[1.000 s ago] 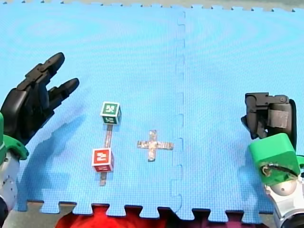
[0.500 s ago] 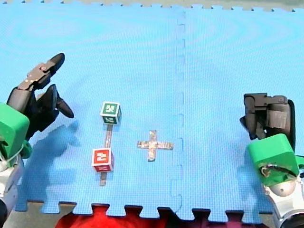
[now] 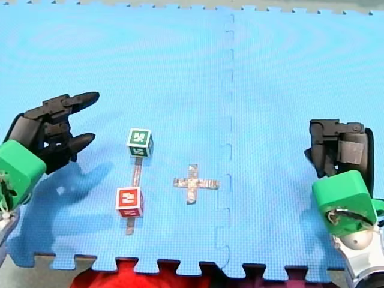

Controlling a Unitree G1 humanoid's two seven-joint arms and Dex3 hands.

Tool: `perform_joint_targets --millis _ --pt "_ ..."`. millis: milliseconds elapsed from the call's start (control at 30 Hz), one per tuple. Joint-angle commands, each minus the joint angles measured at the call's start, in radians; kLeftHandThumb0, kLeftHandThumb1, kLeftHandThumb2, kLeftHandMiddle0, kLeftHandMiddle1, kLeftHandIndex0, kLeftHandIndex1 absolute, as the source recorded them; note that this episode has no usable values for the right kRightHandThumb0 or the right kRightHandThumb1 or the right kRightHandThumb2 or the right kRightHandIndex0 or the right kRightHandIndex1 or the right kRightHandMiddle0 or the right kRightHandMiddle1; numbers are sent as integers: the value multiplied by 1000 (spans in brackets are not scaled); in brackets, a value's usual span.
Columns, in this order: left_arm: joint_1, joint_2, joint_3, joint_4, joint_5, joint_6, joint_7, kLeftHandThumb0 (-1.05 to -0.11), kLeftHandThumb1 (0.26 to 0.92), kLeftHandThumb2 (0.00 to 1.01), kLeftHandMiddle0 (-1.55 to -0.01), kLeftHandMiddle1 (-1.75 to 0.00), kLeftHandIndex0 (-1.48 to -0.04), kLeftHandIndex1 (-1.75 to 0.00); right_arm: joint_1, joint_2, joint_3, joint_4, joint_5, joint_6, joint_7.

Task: Stack cube left

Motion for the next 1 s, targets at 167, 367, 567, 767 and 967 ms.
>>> perform_joint_targets --millis 167,367,567,767,967 --pt "-12 55 -14 -28 -25 45 -122 -907 675 7 -825 -1746 -757 -16 2 -2 1 -3 3 6 -4" --pt "-11 66 -20 -38 -28 46 -138 -832 694 10 -824 -1746 -768 -13 1 0 3 -1 4 7 -9" --pt "-10 68 -21 -38 -33 38 -135 -773 691 3 -826 -1746 -730 -1 1 1 5 0 6 2 -8" --pt "-13 82 -27 -39 -45 43 -193 -719 674 0 -827 -1746 -790 -26 2 0 3 -1 12 -4 -2" --pt "15 91 -50 -80 -54 80 -292 -650 653 0 -830 -1746 -797 -14 2 -1 1 -6 15 -6 -2"
